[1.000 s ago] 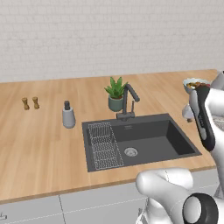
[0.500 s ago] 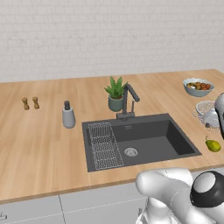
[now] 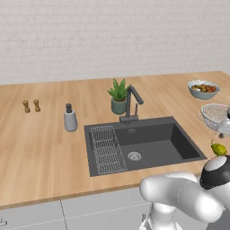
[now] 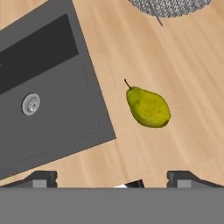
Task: Put the colander in the sink, put the pear in the colander, and turn on the sink faucet and pour water over the colander.
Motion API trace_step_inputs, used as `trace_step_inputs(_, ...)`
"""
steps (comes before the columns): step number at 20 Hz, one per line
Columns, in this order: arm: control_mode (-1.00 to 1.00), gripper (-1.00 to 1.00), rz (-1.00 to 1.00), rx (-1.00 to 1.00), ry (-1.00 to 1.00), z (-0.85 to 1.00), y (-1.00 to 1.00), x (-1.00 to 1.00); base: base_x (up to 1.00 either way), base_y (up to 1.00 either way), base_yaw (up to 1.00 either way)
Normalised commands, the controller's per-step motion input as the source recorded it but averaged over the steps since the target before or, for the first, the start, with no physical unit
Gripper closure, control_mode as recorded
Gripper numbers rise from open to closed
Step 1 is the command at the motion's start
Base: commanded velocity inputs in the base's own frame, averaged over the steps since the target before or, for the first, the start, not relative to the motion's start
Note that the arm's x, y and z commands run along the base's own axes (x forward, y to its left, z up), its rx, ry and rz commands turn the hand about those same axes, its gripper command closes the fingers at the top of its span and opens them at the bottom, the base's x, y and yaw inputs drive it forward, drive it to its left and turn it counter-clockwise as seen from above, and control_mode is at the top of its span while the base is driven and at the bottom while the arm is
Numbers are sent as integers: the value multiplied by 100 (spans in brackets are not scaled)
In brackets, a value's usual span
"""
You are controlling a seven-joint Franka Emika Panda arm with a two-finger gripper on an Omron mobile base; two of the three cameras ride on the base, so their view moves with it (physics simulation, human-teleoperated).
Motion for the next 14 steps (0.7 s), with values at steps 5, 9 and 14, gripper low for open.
trace_step_inputs(5, -100, -100, -9, -22, 18, -34, -10, 12, 0, 0, 0)
trace_step_inputs(9, -100, -100, -10, -19, 15, -36, -13, 5, 0, 0, 0)
trace_step_inputs(14, -100, -100, -9, -1, 4, -25, -2, 18, 0, 0, 0)
